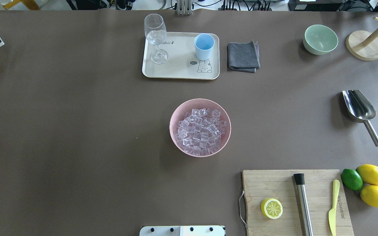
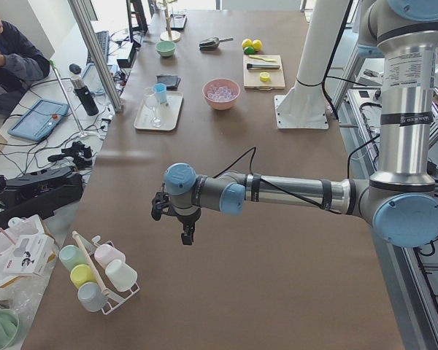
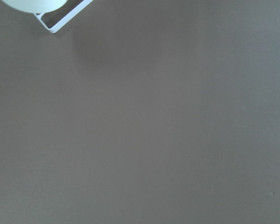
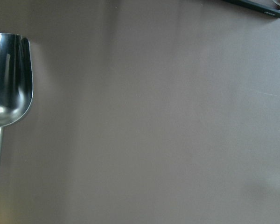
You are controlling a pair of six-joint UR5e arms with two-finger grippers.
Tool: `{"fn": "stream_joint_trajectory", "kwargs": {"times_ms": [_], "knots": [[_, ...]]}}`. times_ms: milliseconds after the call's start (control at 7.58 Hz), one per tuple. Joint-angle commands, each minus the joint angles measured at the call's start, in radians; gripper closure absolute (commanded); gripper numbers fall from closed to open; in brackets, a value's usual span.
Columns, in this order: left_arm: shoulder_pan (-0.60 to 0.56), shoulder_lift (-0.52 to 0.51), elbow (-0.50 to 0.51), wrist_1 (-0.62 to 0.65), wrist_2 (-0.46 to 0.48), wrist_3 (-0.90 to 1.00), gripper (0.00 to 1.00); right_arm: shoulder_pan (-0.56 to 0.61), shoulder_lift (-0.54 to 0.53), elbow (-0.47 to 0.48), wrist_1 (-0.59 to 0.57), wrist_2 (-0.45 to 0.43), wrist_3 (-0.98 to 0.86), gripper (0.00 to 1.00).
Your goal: Put ice in cup with scoop
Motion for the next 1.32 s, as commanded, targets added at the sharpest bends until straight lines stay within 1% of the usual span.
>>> {"fn": "stream_joint_trajectory", "kwargs": {"times_ms": [0, 132, 264, 396, 527, 659, 791, 923, 1055, 1187], "knots": [[0.131, -0.057, -0.008, -0.133, -0.036, -0.009, 0.02, 0.000, -0.016, 0.023, 0.001, 0.017, 0.004, 0.00], [0.215, -0.088, -0.048, -0.139, -0.034, -0.099, 0.02, -0.002, -0.012, 0.023, 0.002, 0.017, 0.010, 0.00], [0.292, -0.162, -0.069, -0.135, -0.029, -0.119, 0.02, -0.011, -0.007, 0.021, 0.016, 0.035, 0.081, 0.00], [0.323, -0.204, -0.077, -0.139, -0.029, -0.118, 0.02, -0.067, 0.011, 0.024, 0.019, 0.096, 0.165, 0.00], [0.360, -0.232, -0.082, -0.154, -0.029, -0.107, 0.02, -0.130, 0.020, 0.024, 0.039, 0.124, 0.218, 0.00], [0.413, -0.257, -0.082, -0.188, -0.028, -0.104, 0.02, -0.179, 0.020, 0.021, 0.098, 0.152, 0.326, 0.00], [0.499, -0.272, -0.073, -0.251, -0.015, -0.104, 0.02, -0.219, 0.016, 0.026, 0.170, 0.161, 0.432, 0.00], [0.612, -0.284, -0.074, -0.315, 0.164, -0.103, 0.02, -0.260, -0.007, 0.047, 0.224, 0.161, 0.520, 0.00], [0.713, -0.295, -0.076, -0.357, 0.280, -0.104, 0.02, -0.305, -0.056, 0.079, 0.279, 0.161, 0.586, 0.00], [0.775, -0.344, -0.073, -0.398, 0.349, -0.110, 0.02, -0.354, -0.106, 0.087, 0.389, 0.157, 0.661, 0.00]]}}
